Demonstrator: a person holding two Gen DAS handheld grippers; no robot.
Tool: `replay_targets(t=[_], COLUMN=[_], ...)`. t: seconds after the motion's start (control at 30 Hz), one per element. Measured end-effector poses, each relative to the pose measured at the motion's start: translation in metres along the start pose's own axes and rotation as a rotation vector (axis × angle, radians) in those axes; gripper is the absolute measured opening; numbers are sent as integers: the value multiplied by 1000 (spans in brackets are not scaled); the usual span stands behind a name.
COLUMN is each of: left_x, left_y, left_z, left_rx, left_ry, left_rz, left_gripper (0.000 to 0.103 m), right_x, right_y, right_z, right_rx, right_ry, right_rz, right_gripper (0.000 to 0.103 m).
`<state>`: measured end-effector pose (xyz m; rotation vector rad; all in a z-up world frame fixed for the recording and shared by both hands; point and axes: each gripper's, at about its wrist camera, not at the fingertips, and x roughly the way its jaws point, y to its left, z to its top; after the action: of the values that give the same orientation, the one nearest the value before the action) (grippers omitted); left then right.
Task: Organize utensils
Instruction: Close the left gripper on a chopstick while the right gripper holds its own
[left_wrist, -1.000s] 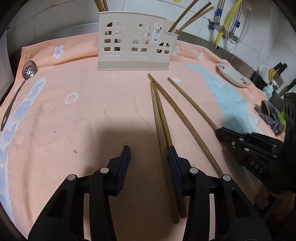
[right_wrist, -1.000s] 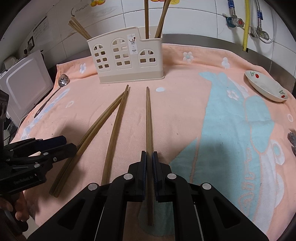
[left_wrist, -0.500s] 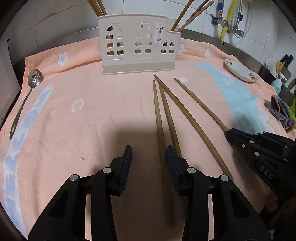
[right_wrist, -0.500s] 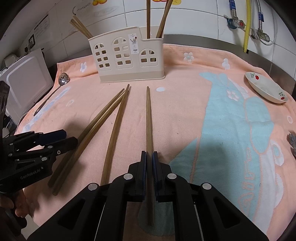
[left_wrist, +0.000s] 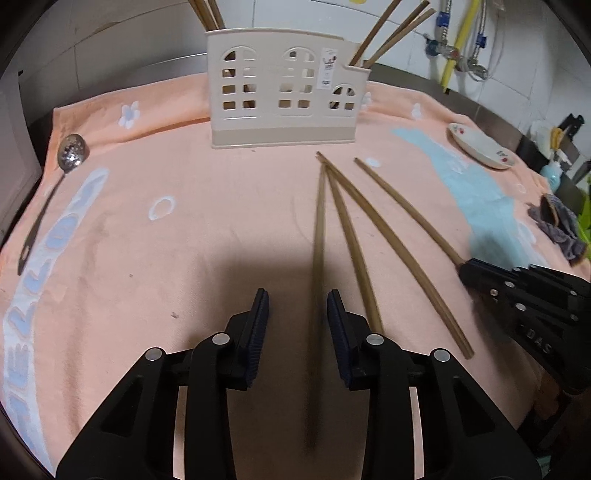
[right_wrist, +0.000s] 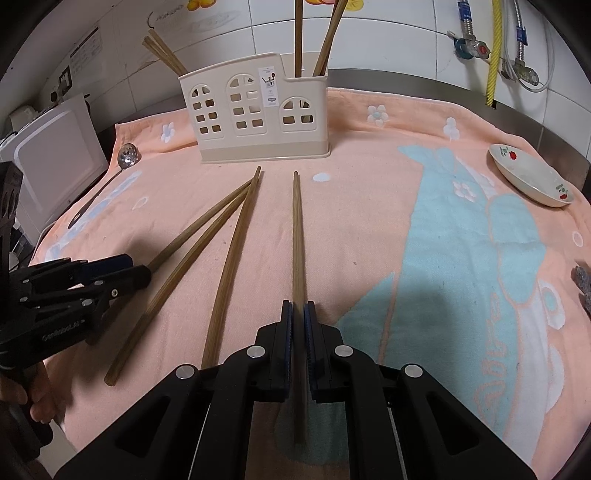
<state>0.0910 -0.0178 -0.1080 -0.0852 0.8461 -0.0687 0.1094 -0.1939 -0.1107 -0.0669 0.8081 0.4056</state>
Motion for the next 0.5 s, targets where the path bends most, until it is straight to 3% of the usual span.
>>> replay_targets(t=[0.13, 0.5], left_x=[0, 4], left_y=[-7, -8], left_z=[-2, 0], left_rx=[18, 42], left_ry=[-7, 9], left_rz=[-20, -4], left_gripper=[32, 9], right_x=[-2, -4], right_y=[1, 0], right_z=[-1, -5], right_rx=[-4, 4], right_ry=[-1, -11], right_rz=[-1, -4], right_gripper=[7, 6])
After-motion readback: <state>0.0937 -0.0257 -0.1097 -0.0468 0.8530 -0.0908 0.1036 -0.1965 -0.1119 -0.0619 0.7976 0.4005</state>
